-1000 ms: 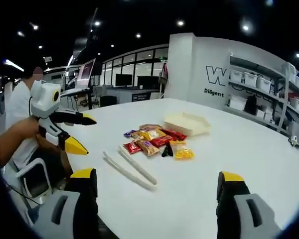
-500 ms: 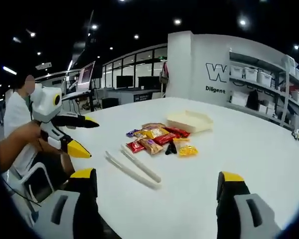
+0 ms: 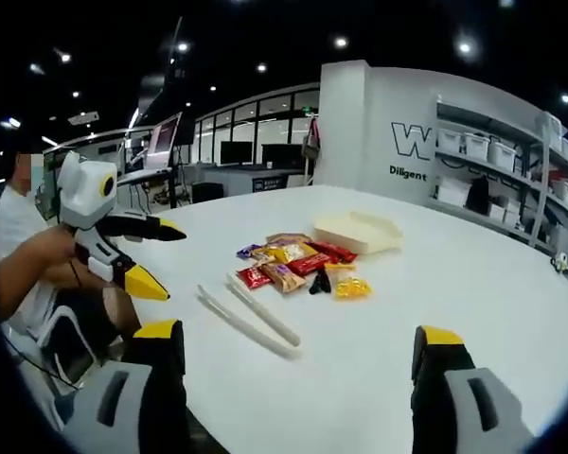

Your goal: Place the target food into the container with the food tongs after gripping and lifting it, then release it inside without dropping or visibly crushing the food.

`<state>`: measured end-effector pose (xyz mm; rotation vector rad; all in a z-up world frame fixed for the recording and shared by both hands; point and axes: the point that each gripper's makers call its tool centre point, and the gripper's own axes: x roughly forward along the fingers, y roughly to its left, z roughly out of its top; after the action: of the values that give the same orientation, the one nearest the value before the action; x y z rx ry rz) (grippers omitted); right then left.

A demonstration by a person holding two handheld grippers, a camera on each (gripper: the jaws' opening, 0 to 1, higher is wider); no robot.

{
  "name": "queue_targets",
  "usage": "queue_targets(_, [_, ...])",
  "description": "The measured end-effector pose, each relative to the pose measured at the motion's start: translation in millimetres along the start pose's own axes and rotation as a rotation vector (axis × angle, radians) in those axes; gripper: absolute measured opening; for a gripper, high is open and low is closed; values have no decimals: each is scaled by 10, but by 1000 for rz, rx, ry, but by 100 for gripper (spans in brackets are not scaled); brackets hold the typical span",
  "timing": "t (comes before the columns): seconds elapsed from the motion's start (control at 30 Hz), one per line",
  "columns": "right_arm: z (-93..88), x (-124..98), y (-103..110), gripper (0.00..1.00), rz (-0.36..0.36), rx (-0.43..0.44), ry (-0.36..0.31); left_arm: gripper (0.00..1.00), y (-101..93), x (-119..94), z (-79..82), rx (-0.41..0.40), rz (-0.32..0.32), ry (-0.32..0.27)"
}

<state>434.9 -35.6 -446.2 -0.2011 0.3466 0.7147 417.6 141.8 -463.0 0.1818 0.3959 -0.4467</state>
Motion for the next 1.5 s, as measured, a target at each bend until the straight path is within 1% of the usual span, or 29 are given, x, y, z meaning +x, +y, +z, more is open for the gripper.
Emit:
queue_targets(0.17, [-6, 8, 16, 99, 0, -6, 2, 86, 20, 1, -13, 1, 14, -2])
queue_targets(0.27, [-17, 4, 16, 99, 1, -3, 4, 89, 28, -1, -15, -10, 15, -1])
queue_targets(0.4, [-3, -10, 20, 99, 1, -3, -3, 98, 32, 18, -39, -19, 20, 9])
queue_targets(0.5, [5, -17, 11, 99, -3, -6, -5, 99, 22, 22, -65, -3, 24, 21])
queue_targets(0.67, [0, -15, 9, 99, -3, -8, -2, 99, 36, 12, -51, -15, 35, 16])
queue_targets(0.93, [1, -16, 26, 99, 1, -3, -7, 99, 15, -5, -22, -24, 21, 6])
queue_targets(1.03, [-29, -21, 14, 99, 2, -4, 3, 99, 18, 6, -50, -29, 15, 15])
queue_targets(1.1, [-39, -29, -14, 99, -1, 6, -2, 99, 23, 9, -78, -23, 15, 19])
queue_targets(1.17, [-39, -33, -18, 99, 1, 19, -9, 99, 11, 27, -121, -33, -2, 30])
queue_targets(1.27, [-42, -28, 19, 99, 11, 23, -17, 99, -38, 50, -142, -46, -30, 29])
queue_targets(1.4, [-119, 17, 92, 95, 40, 24, 0, 93, -72, 93, -168, -49, -58, 22])
queue_targets(1.5, [-170, 45, 145, 92, 61, 23, 4, 90, -89, 136, -224, -41, -69, 35])
